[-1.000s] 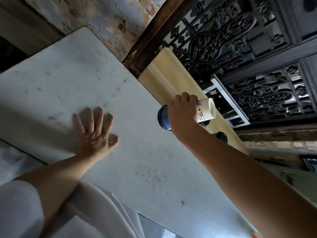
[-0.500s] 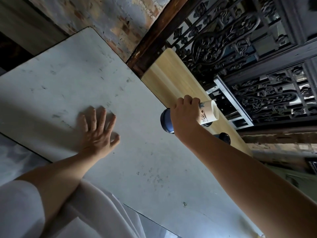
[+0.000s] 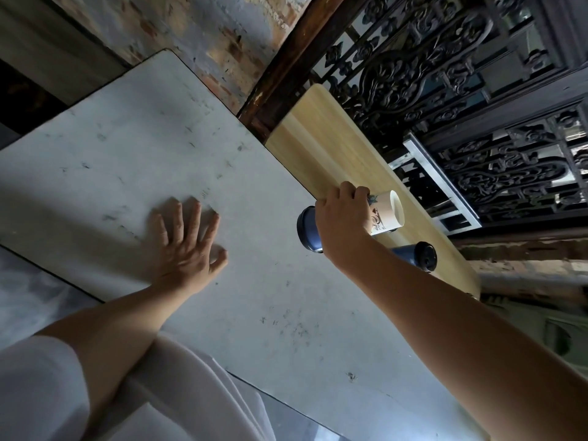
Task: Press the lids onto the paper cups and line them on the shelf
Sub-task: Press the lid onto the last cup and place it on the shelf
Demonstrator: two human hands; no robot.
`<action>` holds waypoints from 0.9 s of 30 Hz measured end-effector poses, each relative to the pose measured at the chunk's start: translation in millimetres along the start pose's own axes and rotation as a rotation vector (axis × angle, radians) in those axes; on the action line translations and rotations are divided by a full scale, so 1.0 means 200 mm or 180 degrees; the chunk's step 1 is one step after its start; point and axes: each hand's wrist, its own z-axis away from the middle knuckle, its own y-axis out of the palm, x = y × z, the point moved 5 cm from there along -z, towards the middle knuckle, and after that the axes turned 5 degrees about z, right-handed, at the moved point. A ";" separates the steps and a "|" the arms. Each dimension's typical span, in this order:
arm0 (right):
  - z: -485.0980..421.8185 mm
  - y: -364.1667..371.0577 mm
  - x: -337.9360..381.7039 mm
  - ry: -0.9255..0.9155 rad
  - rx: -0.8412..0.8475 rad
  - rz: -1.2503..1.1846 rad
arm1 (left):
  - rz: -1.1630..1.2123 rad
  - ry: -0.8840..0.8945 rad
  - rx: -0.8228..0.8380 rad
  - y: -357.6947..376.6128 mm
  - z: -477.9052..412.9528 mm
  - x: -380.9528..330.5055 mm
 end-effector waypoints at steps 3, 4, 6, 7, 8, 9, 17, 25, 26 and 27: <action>0.00 0.01 -0.02 0.0035 0.0004 -0.0007 | 0.0013 0.0001 -0.0038 -0.01 0.00 0.00; -0.01 0.02 -0.02 0.0044 0.0006 -0.0016 | 0.0015 -0.0004 -0.0053 -0.01 0.00 -0.01; -0.01 0.03 -0.02 0.0051 0.0029 -0.0016 | 0.0016 -0.0028 -0.0065 -0.02 0.01 -0.01; -0.02 0.03 -0.02 0.0047 0.0043 -0.0025 | 0.0003 -0.0046 -0.0059 -0.02 0.01 -0.02; -0.03 0.04 -0.01 0.0039 0.0063 -0.0041 | -0.0015 -0.0060 -0.0055 -0.02 0.00 -0.02; -0.03 0.04 -0.01 0.0029 0.0078 -0.0055 | -0.0028 -0.0068 -0.0057 -0.02 0.00 -0.02; -0.05 0.09 -0.03 -0.0027 0.0256 -0.0095 | 0.0212 -0.0906 -0.0128 -0.06 -0.05 -0.04; -0.07 0.24 0.08 -0.0179 0.1215 -0.1291 | 0.0296 -0.1110 0.0043 -0.03 -0.07 -0.05; -0.06 0.25 0.11 -0.0213 0.1204 -0.1146 | 0.0300 -0.1120 0.0068 -0.02 -0.07 -0.05; -0.07 0.25 0.13 -0.0239 0.1099 -0.0971 | 0.0315 -0.1129 0.0075 -0.02 -0.07 -0.05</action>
